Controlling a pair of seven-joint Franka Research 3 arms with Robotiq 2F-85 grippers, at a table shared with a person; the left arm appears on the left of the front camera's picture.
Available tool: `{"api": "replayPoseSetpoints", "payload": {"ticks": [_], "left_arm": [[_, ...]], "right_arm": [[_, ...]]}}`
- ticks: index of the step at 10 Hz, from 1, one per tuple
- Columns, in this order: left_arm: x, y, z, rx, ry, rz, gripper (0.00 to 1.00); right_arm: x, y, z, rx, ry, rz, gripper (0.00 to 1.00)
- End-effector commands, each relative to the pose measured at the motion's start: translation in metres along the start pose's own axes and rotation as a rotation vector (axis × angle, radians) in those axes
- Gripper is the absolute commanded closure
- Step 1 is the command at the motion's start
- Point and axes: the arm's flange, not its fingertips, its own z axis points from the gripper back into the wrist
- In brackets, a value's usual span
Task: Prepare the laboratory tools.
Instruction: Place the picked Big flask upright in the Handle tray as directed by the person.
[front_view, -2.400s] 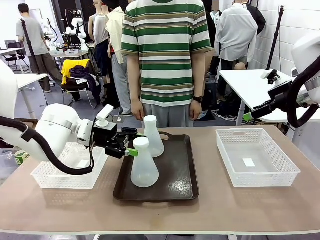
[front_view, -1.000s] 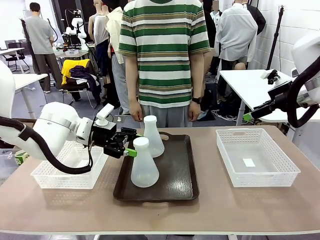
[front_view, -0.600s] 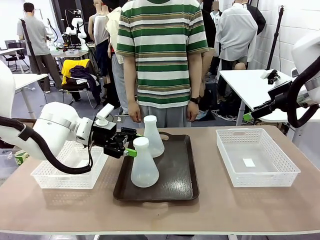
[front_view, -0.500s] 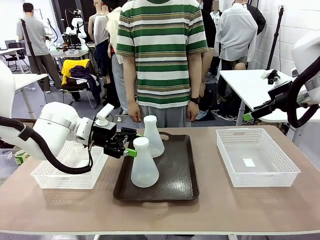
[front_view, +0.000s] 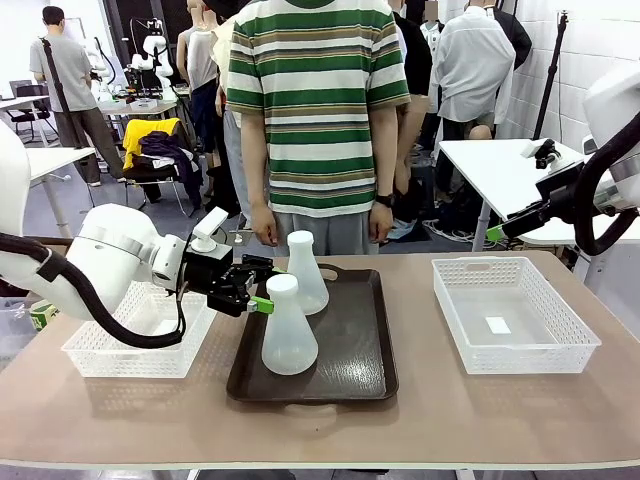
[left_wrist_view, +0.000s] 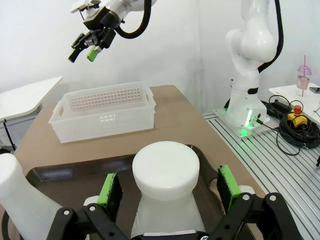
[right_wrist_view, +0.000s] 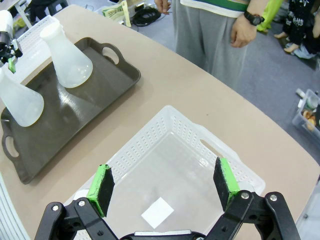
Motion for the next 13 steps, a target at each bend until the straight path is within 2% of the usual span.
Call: {"api": "replayPoseSetpoints", "payload": {"ticks": [1, 13], "left_arm": [[0.0006, -0.0002, -0.0007, -0.003, 0.002, -0.010, 0.00], [0.0006, -0.0002, -0.0007, -0.003, 0.002, -0.010, 0.00]], "right_arm": [[-0.0017, 0.0001, -0.0007, 0.007, -0.002, 0.004, 0.00], [-0.0017, 0.0001, -0.0007, 0.007, -0.002, 0.004, 0.00]]}}
